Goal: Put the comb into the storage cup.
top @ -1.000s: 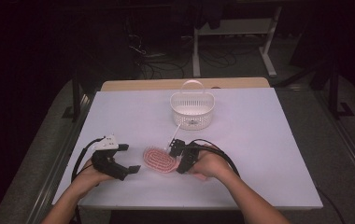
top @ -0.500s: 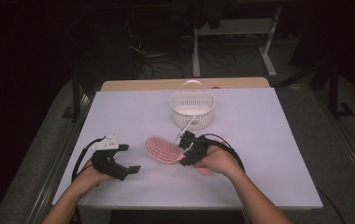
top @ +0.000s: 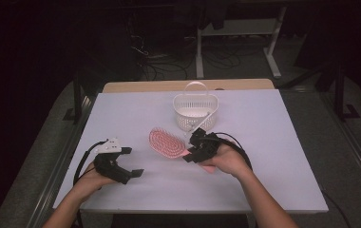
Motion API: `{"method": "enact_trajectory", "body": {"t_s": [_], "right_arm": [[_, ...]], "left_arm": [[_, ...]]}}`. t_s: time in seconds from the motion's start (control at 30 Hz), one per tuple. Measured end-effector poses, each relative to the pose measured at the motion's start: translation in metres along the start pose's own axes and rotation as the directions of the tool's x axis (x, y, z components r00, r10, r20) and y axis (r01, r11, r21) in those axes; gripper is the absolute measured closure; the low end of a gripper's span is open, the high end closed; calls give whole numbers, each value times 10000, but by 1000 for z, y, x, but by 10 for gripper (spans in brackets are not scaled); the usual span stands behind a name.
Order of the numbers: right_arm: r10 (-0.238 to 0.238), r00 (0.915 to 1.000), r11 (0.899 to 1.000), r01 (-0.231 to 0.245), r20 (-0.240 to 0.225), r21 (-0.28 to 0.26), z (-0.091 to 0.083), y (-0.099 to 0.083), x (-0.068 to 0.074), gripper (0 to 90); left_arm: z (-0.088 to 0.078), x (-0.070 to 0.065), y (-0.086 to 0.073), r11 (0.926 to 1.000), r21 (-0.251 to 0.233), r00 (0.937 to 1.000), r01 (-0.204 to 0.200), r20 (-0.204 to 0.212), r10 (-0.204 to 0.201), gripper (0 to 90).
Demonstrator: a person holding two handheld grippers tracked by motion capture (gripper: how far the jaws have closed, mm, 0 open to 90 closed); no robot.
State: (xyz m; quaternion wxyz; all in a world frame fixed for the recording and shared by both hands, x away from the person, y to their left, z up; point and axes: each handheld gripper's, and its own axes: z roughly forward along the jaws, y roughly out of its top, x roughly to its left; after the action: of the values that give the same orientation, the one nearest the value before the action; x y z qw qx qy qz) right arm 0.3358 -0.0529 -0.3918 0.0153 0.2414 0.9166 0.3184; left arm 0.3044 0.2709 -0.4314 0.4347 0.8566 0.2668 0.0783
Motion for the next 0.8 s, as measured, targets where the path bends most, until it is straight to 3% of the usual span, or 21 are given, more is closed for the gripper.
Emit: {"method": "enact_trajectory", "body": {"t_s": [0.23, 0.43, 0.8], "right_arm": [[-15, 10000, 9976, 17, 29, -699, -6, -3, -6, 688], [256, 9997, 9919, -248, 45, -1250, -13, -6, -12, 688], [578, 9983, 9728, -556, 34, -2250, -25, -12, -22, 689]], "left_arm": [[0, 0, 0, 10000, 14, 10000, -22, 14, 22, 0], [0, 0, 0, 10000, 16, 10000, -45, 38, 45, 0], [1, 0, 0, 10000, -14, 10000, -2, 47, 2, 0]]}}
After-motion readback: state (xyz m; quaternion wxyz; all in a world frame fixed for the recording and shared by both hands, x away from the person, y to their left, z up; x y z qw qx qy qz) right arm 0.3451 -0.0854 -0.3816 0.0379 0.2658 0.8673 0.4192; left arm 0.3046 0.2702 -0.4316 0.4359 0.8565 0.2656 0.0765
